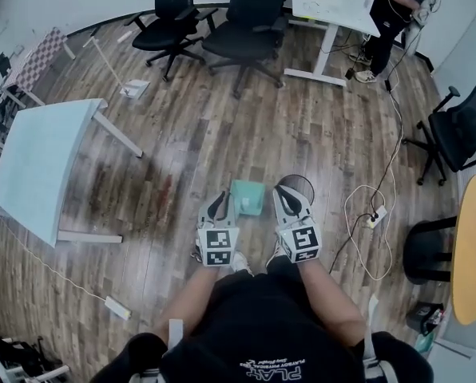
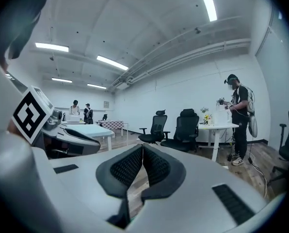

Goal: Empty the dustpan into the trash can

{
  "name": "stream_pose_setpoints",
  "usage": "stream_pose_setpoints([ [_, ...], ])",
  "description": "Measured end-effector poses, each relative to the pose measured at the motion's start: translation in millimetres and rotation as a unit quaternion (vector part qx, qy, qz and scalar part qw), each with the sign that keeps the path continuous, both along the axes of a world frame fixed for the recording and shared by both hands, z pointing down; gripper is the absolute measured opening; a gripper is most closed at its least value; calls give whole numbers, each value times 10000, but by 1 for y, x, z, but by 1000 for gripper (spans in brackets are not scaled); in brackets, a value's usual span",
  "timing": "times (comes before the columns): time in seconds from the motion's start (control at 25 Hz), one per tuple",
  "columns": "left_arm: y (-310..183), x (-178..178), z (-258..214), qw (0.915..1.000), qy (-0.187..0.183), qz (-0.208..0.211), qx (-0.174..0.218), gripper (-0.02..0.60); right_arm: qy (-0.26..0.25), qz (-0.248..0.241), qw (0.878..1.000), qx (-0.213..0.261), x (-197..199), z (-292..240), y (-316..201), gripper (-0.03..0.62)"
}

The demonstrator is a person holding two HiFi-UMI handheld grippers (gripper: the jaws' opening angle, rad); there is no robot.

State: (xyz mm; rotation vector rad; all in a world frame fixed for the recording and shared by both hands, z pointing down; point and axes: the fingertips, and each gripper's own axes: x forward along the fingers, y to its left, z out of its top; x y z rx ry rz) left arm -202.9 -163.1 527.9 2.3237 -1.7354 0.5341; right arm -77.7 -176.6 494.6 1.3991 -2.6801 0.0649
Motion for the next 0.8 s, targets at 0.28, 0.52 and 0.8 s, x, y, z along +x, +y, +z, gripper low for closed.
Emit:
stream_pose_setpoints([
  [0.28, 22, 19, -23, 9993, 225, 192, 219, 23, -29, 18, 9992, 400, 13, -42, 18, 23],
  [0.52, 36, 55, -50, 9984, 195, -21, 522, 25, -47, -14, 9984, 571, 52, -64, 44, 23],
  [0.8, 59, 106, -76, 9962, 239, -244, 802, 25, -139, -96, 9978, 646, 104, -76, 73, 23],
])
